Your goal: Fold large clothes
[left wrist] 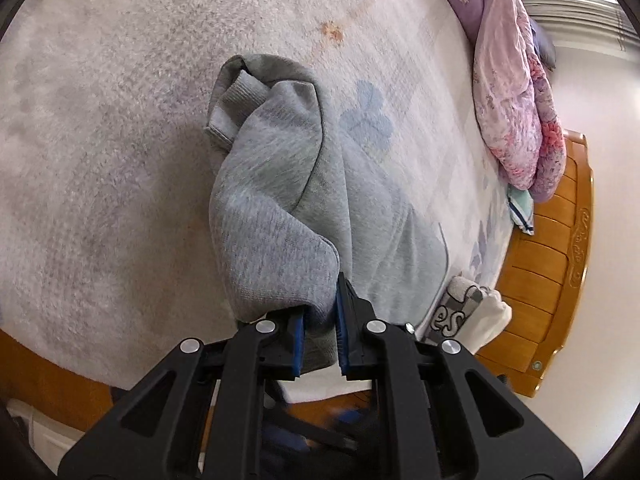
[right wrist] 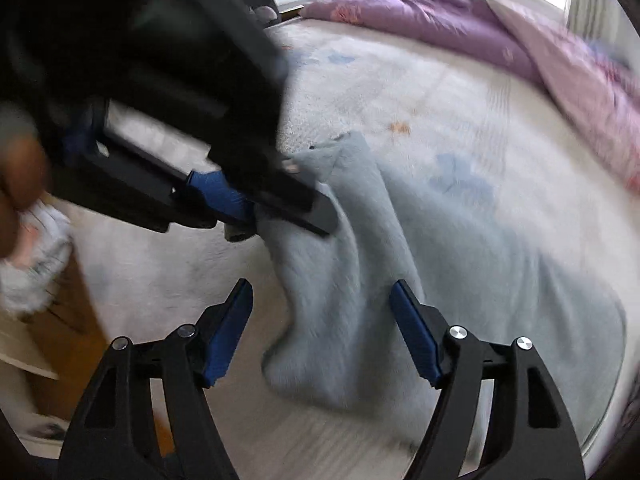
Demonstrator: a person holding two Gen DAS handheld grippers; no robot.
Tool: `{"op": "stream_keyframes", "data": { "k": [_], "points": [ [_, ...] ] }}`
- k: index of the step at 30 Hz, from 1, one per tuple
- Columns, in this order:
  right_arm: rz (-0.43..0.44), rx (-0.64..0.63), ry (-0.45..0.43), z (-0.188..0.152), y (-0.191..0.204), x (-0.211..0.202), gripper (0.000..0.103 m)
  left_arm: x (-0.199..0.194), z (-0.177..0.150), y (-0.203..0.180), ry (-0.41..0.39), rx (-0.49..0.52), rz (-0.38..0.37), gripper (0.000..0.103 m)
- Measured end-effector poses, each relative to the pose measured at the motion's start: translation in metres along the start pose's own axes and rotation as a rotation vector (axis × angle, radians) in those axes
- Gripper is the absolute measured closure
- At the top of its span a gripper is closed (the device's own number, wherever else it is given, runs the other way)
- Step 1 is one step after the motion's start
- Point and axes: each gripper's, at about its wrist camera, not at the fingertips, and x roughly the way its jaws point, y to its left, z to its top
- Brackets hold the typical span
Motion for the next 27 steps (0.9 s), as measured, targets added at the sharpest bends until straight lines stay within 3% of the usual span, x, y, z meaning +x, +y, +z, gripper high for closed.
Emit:
{"op": "stream_keyframes", "data": {
  "k": [2,4,5,6,10,12,15,17,19,20,21,25,27],
  "points": [
    [-0.029,-0.048,-0.006,-0.001,0.011,0.004,0.035,0.001,0.002,0.000,0.008,0.005,0.000,0.091],
    [-0.055,-0.066,0.016,0.001,0.014,0.012,0.054,0.000,0.003,0.002,0.021,0.016,0.006,0.091],
    [-0.060,-0.039,0.039,0.004,0.011,0.017,0.076,-0.002,0.004,0.003,0.021,0.021,0.013,0.091],
    [-0.044,0.001,0.062,0.006,0.005,0.020,0.092,-0.006,0.005,0.005,0.003,0.024,0.012,0.091],
    [0.021,0.059,0.085,0.009,-0.006,0.019,0.095,-0.031,0.004,0.002,-0.061,0.042,-0.058,0.086],
    [0.081,0.145,0.086,0.011,-0.018,0.011,0.095,-0.044,0.004,0.002,-0.103,0.060,-0.062,0.086],
    [0.194,0.377,0.076,0.011,-0.053,0.000,0.095,-0.057,0.001,0.009,-0.169,0.036,-0.040,0.085],
    [0.236,0.492,0.059,0.007,-0.072,-0.009,0.095,-0.069,-0.003,0.016,-0.258,-0.019,-0.064,0.083],
    [0.276,0.588,0.053,0.002,-0.089,-0.015,0.095,-0.083,-0.009,0.024,-0.342,-0.095,-0.201,0.070],
    [0.294,0.613,0.046,0.005,-0.094,-0.019,0.095,-0.085,-0.011,0.026,-0.357,-0.127,-0.222,0.057],
    [0.315,0.640,0.031,0.003,-0.100,-0.025,0.095,-0.084,-0.012,0.026,-0.360,-0.136,-0.189,0.050],
    [0.392,0.811,-0.023,-0.008,-0.130,-0.048,0.095,-0.039,-0.008,-0.008,-0.282,0.060,0.272,0.049],
    [0.432,0.912,-0.046,-0.020,-0.148,-0.059,0.095,-0.016,-0.009,-0.023,-0.247,0.109,0.321,0.049]
  ]
}}
